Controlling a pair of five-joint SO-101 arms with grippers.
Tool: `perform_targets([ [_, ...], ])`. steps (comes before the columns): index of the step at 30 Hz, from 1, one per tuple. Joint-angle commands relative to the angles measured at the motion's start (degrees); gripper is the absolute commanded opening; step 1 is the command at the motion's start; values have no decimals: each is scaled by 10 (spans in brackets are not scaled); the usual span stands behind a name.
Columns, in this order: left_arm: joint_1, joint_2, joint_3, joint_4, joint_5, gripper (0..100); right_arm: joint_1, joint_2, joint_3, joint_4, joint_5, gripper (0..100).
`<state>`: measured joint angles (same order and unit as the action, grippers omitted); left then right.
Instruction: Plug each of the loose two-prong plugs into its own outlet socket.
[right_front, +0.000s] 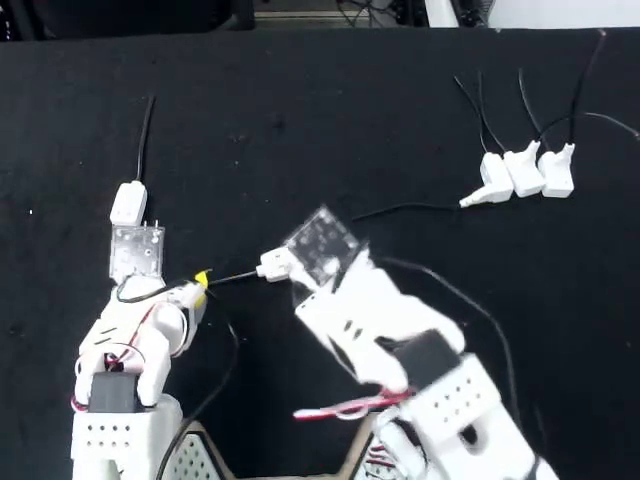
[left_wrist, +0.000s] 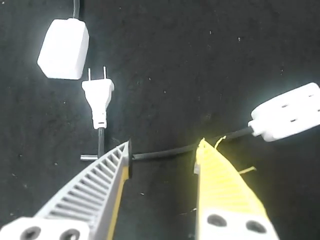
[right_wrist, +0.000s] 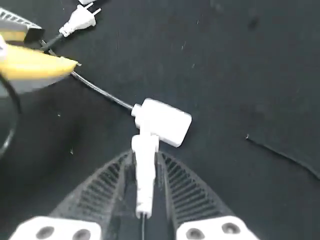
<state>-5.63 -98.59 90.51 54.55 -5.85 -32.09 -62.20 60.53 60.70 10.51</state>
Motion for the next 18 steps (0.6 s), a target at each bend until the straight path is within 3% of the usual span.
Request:
perform_targets([
  [1,0,-4,-7,-1,-32,217,10,107,-117,41,4,11],
  [11,3,-4,3,-3,-34,216,11,440,-431,219,6,11],
  [18,3,-4,3,-2,-34,216,43,618,-589,276,5,11],
])
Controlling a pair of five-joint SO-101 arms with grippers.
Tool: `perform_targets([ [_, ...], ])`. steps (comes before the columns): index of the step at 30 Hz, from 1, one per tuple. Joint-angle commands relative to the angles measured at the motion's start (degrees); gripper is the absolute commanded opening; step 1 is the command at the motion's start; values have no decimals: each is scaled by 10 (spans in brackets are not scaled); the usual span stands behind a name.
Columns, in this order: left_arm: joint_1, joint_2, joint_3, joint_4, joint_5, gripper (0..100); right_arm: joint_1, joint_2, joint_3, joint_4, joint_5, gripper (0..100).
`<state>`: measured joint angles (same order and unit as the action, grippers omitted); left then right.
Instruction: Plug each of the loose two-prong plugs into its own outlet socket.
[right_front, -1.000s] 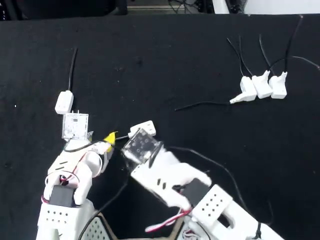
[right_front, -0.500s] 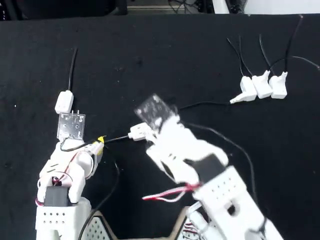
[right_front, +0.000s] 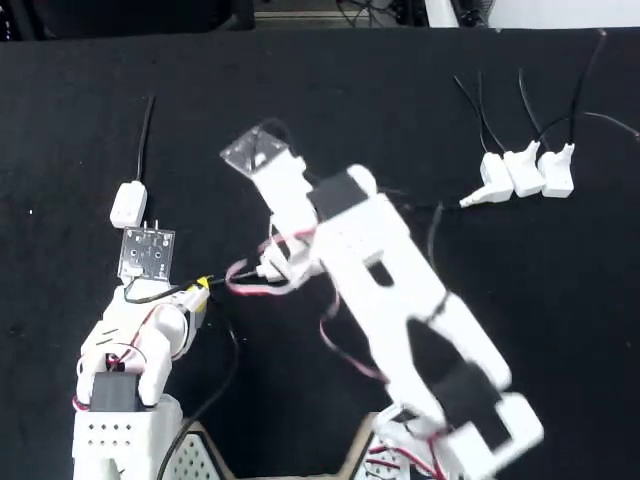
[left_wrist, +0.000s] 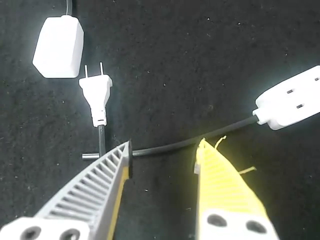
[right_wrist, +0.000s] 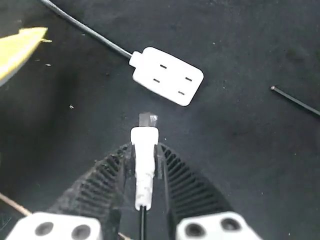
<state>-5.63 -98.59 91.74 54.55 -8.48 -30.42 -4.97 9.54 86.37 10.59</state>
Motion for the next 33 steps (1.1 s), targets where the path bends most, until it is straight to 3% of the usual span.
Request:
perform_targets([
  [1,3,-4,-8,-2,-8,216,36,65,-97,27,4,11],
  [12,3,-4,-8,-2,-8,216,61,236,-279,136,-2,11],
  [16,3,-4,-8,-2,-8,216,62,271,-335,146,-40,11],
  [33,3,-4,-8,-3,-8,216,52,327,-343,148,-64,11],
])
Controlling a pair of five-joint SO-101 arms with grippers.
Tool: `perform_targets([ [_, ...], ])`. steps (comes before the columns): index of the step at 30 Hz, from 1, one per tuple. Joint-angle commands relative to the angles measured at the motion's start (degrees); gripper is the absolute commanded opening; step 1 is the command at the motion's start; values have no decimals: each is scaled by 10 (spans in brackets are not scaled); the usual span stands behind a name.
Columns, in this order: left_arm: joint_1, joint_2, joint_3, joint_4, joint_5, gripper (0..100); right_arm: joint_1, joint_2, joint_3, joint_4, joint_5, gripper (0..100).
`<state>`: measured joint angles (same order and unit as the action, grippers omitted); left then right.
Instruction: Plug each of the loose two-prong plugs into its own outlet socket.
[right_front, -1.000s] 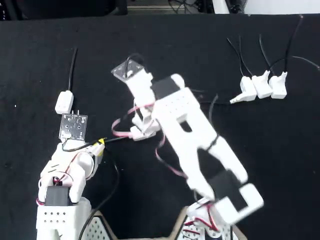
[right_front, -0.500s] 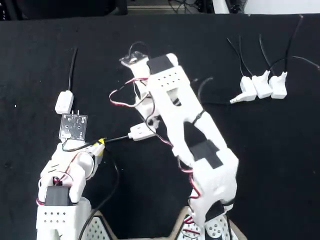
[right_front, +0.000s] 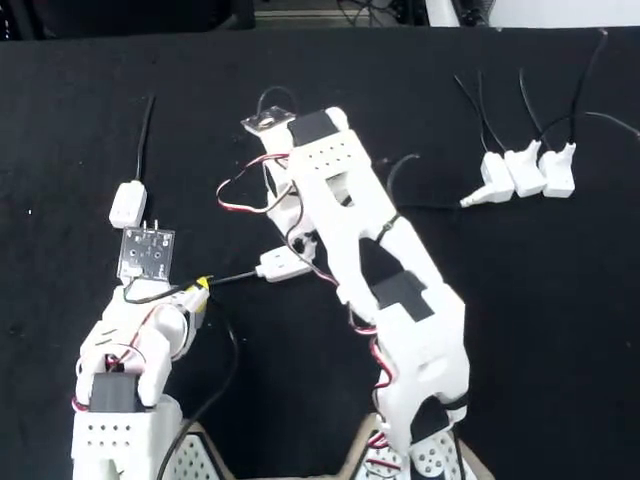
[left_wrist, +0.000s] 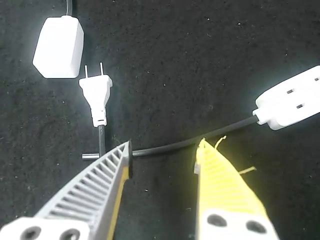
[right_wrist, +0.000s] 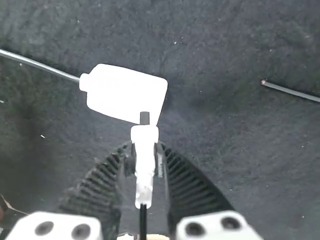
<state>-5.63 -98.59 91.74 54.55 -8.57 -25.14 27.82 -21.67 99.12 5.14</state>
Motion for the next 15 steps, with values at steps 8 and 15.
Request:
perform_targets([
  [8,3,-4,-8,-3,-7,216,2,55,-58,18,-6,11],
  [15,3,-4,-8,-3,-7,216,0,64,-83,19,-9,11],
])
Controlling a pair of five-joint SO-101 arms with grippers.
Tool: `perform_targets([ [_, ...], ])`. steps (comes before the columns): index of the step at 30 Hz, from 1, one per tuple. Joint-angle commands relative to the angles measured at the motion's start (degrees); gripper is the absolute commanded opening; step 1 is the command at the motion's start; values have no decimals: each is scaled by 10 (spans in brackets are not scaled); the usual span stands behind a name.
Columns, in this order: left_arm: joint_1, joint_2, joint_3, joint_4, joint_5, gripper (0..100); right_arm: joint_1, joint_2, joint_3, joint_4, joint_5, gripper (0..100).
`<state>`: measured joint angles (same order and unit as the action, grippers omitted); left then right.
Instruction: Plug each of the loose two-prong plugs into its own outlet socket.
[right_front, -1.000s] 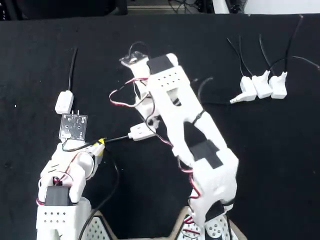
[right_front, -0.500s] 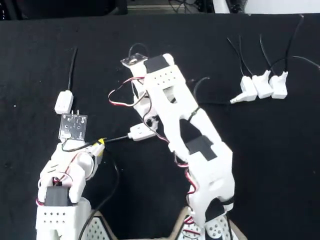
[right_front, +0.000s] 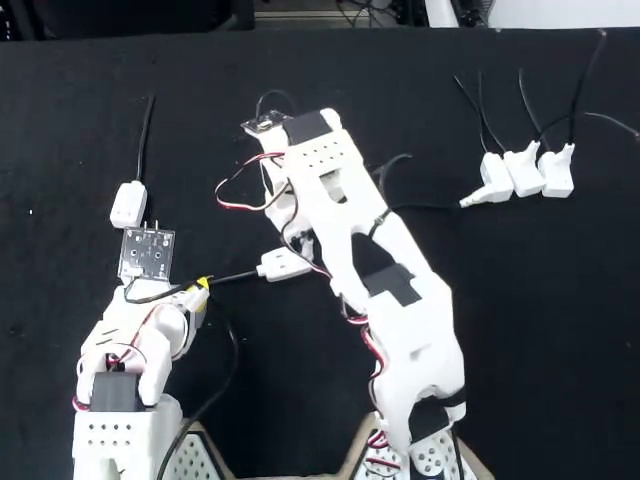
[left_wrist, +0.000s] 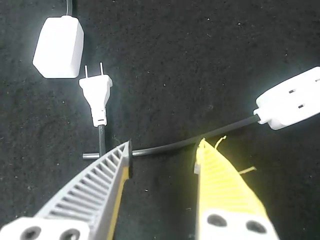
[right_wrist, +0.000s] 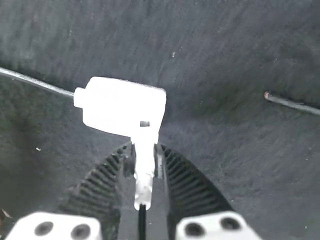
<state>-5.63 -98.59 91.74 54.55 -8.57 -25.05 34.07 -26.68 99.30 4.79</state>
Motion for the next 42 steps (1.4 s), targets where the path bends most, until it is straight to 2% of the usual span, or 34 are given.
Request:
perform_targets([
  [1,3,-4,-8,-3,-7,216,-1,2,-36,17,-5,11],
  [13,2,-4,-8,-3,-7,216,-1,2,3,18,-8,11],
  [18,2,-4,-8,-3,-7,216,2,1,13,18,-90,11],
  [21,2,-4,-8,-3,-7,216,-1,1,7,18,-111,11],
  [37,1,-4,-8,-3,-7,216,-1,2,7,3,-105,11],
  [42,0,-4,-8,-3,-7,216,-2,2,7,3,-59,11],
])
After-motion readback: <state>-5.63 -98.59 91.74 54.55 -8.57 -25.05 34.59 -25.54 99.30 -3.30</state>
